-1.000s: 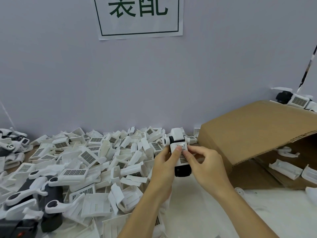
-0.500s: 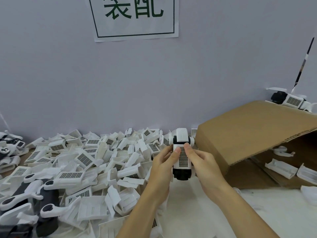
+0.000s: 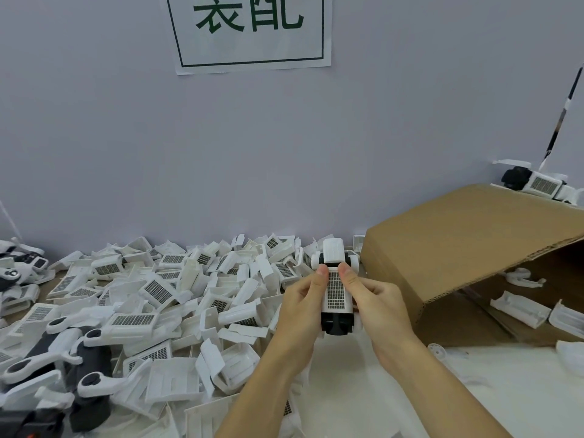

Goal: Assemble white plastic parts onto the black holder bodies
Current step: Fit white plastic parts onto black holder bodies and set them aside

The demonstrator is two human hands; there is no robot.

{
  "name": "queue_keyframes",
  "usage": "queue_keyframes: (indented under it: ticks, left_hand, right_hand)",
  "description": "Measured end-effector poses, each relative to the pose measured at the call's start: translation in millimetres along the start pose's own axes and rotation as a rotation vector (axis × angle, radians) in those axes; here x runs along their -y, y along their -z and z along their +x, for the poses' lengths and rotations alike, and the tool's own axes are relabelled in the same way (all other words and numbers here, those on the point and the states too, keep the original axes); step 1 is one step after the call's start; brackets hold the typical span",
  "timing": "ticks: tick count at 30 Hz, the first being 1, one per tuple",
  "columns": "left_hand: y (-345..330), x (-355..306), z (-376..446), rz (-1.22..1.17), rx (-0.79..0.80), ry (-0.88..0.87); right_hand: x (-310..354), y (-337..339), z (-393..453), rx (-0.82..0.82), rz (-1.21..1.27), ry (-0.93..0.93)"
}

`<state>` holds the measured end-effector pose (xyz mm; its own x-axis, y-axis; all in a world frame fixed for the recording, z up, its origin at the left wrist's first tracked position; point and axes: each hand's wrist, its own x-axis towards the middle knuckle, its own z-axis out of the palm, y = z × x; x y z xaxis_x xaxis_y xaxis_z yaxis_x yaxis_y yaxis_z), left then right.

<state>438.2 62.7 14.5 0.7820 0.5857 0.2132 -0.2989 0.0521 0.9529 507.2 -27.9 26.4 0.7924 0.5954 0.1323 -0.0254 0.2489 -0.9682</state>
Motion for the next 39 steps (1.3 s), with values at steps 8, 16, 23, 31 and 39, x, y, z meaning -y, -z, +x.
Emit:
queue_keyframes:
  ticks: [8, 16, 23, 31, 39]
  left_hand:
    - [-0.8, -0.8, -1.2, 0.048, -0.006, -0.049]
    - [-1.7, 0.8, 0.2, -0.001, -0.057, 0.011]
    - [-0.6, -1.1, 2.0, -0.081, -0.035, 0.071]
    - [-0.5, 3.8, 1.6, -0.005, -0.002, 0.023]
    - [2.4, 4.1, 4.3, -0.104, 0.012, 0.043]
  right_hand:
    - [-4.3, 1.5, 2.6, -0.014, -0.046, 0.003]
    - [-5.3, 0.9, 3.0, 0.02, -0.03, -0.038]
    - [-6.7, 2.5, 4.2, -0.011, -0.068, 0.0]
    - [-10.3, 4.5, 7.1, -0.08, -0.151, 0.04]
    - [-8.3, 7.0, 6.7, -0.001, -0.117, 0.078]
